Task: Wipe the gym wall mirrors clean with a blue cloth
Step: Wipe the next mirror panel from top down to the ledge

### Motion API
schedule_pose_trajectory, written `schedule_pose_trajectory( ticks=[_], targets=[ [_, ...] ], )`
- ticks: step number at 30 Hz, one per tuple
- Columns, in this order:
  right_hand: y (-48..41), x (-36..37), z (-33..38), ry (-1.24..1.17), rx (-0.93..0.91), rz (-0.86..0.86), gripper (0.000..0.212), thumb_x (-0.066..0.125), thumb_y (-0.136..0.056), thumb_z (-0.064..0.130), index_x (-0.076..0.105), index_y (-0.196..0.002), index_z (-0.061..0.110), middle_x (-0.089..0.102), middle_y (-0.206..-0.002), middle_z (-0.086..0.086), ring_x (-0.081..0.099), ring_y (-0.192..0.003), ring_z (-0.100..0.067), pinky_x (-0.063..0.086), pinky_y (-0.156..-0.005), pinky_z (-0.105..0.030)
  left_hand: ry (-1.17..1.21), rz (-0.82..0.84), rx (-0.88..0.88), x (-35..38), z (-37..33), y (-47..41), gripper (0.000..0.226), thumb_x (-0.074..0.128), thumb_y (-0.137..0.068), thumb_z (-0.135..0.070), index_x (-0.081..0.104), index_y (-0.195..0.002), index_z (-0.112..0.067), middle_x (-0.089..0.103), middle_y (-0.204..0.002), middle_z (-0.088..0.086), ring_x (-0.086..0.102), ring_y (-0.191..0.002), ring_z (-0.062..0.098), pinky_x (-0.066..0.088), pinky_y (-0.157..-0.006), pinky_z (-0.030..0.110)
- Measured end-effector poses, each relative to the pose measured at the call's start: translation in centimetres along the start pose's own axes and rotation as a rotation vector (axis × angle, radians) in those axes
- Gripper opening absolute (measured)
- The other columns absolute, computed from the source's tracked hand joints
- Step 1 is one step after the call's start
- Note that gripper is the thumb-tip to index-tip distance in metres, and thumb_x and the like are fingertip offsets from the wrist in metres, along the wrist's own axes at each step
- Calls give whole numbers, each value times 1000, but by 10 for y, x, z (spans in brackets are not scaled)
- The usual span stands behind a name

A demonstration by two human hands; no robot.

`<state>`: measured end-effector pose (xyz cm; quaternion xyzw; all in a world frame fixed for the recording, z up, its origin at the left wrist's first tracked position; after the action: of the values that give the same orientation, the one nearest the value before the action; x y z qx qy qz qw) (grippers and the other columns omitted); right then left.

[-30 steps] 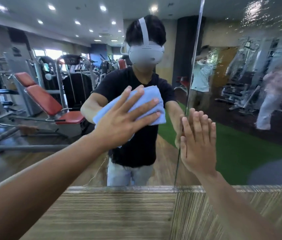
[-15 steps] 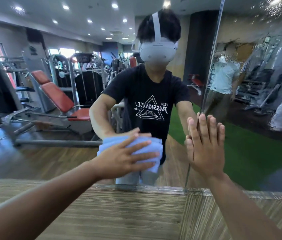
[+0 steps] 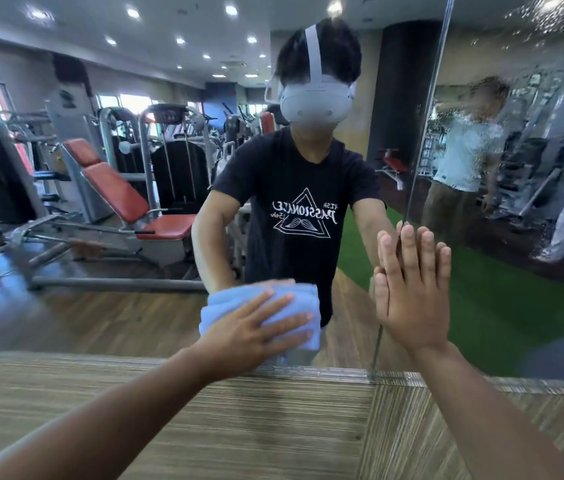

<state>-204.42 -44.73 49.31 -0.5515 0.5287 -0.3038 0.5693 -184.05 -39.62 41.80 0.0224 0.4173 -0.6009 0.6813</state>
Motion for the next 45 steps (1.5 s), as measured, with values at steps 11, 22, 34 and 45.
schedule_pose_trajectory(
  ticks=[11,22,34,45],
  targets=[
    [5,-4,29,-58,-65,88,57,33,-109,24,20,-163,14,2,-172,-10,-2,-158,-30,7,-127,-56,-61,-62,-43,-57,72,-20,47,47,-100,-7,56,-144,-23,45,-154,5,37,-144,41,27,-115,68],
    [22,21,68,-39,-149,103,60,32,-108,28,17,-165,21,0,-173,-9,-4,-159,-32,5,-126,-55,-39,-45,-67,6,13,39,49,30,-106,-7,46,-148,-26,41,-157,0,36,-143,35,20,-123,52],
    [24,24,68,-12,-135,112,60,34,-107,27,17,-165,21,-1,-173,-9,-4,-159,-32,1,-128,-54,-89,43,71,-3,24,48,48,45,-104,-23,41,-151,-30,26,-165,-1,15,-153,36,8,-123,60],
    [24,21,70,-22,-126,147,61,35,-107,26,16,-165,20,-4,-172,-10,-6,-158,-34,1,-127,-55,-54,-15,-190,-5,26,44,66,44,-90,4,41,-149,-25,35,-159,-1,27,-146,36,13,-125,52]
  ],
)
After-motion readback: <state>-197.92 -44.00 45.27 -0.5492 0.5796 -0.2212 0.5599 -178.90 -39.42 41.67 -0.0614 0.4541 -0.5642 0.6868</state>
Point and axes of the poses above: each hand's wrist, its own y-axis away from the middle knuckle, its own x-axis out of the palm, z = x × y, the point moved 10 cm from there along -y, towards the middle knuckle
